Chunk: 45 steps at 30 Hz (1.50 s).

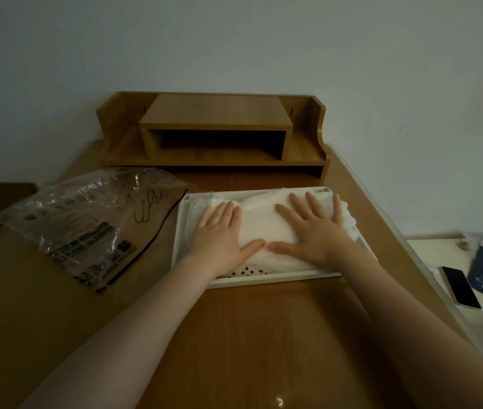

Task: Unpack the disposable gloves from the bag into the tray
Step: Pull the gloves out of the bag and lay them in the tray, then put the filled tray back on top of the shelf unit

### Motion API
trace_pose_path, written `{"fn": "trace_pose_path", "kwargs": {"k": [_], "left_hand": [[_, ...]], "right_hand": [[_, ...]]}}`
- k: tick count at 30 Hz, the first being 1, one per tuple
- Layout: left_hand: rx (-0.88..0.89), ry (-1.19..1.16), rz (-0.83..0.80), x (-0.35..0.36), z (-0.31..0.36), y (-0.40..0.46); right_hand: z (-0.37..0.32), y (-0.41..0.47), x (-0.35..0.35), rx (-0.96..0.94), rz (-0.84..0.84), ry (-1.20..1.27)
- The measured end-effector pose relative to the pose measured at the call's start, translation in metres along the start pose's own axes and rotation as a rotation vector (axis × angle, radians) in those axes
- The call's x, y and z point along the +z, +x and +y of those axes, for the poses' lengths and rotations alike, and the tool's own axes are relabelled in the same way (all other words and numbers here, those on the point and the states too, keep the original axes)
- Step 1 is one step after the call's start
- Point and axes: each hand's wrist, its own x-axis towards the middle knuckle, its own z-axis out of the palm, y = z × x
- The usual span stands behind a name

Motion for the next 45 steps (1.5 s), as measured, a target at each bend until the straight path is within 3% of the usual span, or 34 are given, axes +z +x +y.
{"fn": "trace_pose_path", "kwargs": {"k": [7, 12, 16, 19, 23, 29, 33, 35, 40, 45], "left_hand": [[-0.188, -0.254, -0.074, -0.002, 0.0, -0.003], [-0.188, -0.416, -0.053, -0.015, -0.007, -0.011], [-0.141, -0.392, 0.192, -0.029, -0.011, -0.032], [-0.262, -0.494, 0.239, -0.032, -0.026, -0.036], [-0.462, -0.521, 0.18, -0.02, -0.044, -0.039], [-0.557, -0.49, 0.096, -0.008, -0.041, -0.05], [-0.544, -0.558, 0.206, -0.001, -0.034, -0.055], [-0.498, -0.698, 0.24, -0.001, -0.031, -0.056], [-0.474, -1.302, 0.383, -0.036, -0.018, -0.066], [-0.426, -1.954, 0.335, -0.079, -0.034, -0.055]], "right_hand": [[0.02, -0.004, 0.0, 0.215, -0.014, 0.583], [0.023, -0.006, 0.0, 0.212, -0.059, 0.522], [0.02, -0.016, -0.012, 0.274, 0.253, 0.466], [0.026, -0.023, -0.013, 0.475, 0.406, 0.599], [0.039, -0.035, 0.002, 0.618, 0.253, 0.563], [0.036, -0.051, 0.013, 0.692, 0.244, 0.537], [0.034, -0.05, 0.013, 0.792, 0.283, 0.72], [0.036, -0.051, 0.007, 0.822, 0.341, 0.825], [0.038, -0.051, -0.008, 0.837, 0.448, 0.966], [0.046, -0.04, -0.045, 0.803, 0.627, 1.315]]}}
